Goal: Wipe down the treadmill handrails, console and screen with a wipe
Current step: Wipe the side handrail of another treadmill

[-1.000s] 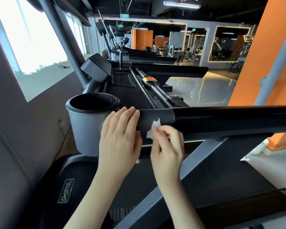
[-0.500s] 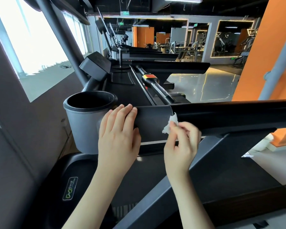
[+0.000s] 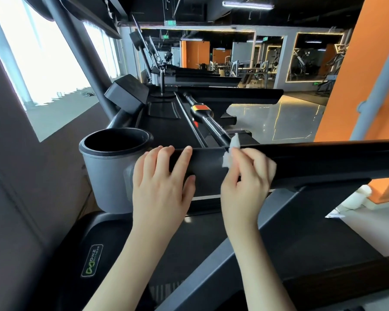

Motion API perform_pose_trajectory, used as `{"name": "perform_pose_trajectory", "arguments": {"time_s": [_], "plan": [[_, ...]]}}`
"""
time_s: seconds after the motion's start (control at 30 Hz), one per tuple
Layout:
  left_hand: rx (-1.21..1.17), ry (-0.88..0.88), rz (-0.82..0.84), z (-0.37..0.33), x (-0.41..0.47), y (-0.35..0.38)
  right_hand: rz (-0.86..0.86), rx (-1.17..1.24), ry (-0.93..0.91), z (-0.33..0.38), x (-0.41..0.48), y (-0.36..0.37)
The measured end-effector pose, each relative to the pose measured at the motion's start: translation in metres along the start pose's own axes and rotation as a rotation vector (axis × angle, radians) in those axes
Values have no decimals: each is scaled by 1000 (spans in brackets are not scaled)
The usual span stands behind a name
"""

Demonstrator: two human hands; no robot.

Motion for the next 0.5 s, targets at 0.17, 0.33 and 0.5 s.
{"name": "perform_pose_trajectory", "arguments": {"time_s": [0.17,0.33,0.5], "plan": [[-14,45,70,-7,18,6,140,-31,-132,1,23,2],[-24,16,70,-12,18,9,-24,-63,-23,-19,30,-9],[-45,-9,65,-13,19,9,66,22,-142,-16,-22,-13]]}}
Point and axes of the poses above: each hand's wrist, its own x-axis towards the middle knuckle, its own y-axis out of the palm, z = x × y, the point moved 2 cm from there along x, towards the middle knuckle, and after that the axes turned 9 degrees about y, right-handed, at the moved point
